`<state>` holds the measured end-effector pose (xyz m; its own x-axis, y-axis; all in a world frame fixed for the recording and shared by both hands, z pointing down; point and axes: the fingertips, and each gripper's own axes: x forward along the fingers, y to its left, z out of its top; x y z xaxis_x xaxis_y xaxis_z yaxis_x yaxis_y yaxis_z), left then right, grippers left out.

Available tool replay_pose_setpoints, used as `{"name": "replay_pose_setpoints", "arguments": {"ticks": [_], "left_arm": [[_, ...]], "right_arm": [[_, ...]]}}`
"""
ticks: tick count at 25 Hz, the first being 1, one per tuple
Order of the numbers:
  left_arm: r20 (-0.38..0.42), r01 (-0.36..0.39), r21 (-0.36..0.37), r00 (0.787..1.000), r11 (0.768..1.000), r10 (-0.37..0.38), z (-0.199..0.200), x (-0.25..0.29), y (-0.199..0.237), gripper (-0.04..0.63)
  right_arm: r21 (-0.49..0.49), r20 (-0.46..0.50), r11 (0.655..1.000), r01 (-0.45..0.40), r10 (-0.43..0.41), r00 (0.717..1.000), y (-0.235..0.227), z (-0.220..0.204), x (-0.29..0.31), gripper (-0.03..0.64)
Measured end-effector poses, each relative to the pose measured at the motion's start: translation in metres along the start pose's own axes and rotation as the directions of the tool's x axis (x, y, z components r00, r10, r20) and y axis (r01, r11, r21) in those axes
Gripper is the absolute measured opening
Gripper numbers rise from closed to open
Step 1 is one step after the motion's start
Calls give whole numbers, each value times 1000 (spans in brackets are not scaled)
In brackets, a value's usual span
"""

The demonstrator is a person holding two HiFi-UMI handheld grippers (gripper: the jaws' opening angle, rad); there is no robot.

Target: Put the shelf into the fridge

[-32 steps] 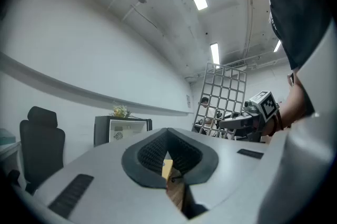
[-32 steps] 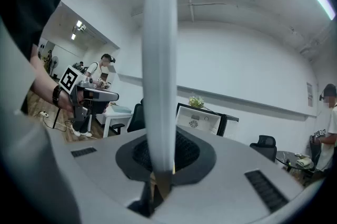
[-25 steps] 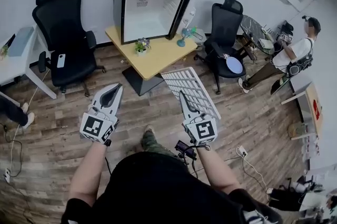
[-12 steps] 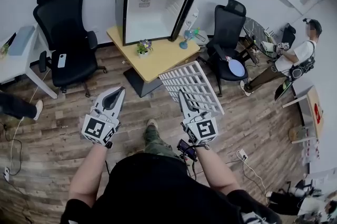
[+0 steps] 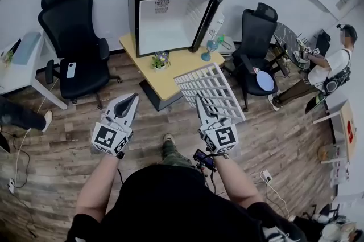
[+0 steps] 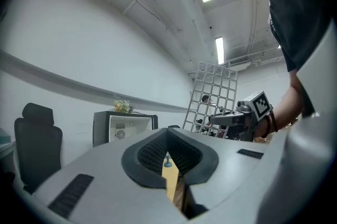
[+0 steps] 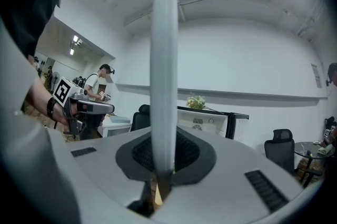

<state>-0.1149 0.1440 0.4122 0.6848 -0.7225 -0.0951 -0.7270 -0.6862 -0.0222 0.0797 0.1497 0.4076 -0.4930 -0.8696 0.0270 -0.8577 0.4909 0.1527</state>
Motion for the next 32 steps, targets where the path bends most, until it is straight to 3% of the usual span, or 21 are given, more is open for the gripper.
{"name": "replay_pose_setpoints", "arguments": {"ticks": [20,32], "left_arm": [[-41,-69,0,997,998,69,-13,94,64,18],[-48,-155,15,987,988,156,-20,139,87,18]], "right_arm": [[30,-6,994,-105,105,994,-73,-23,106,40],[44,1,978,-206,206,978,-106,-41,148,40]]}}
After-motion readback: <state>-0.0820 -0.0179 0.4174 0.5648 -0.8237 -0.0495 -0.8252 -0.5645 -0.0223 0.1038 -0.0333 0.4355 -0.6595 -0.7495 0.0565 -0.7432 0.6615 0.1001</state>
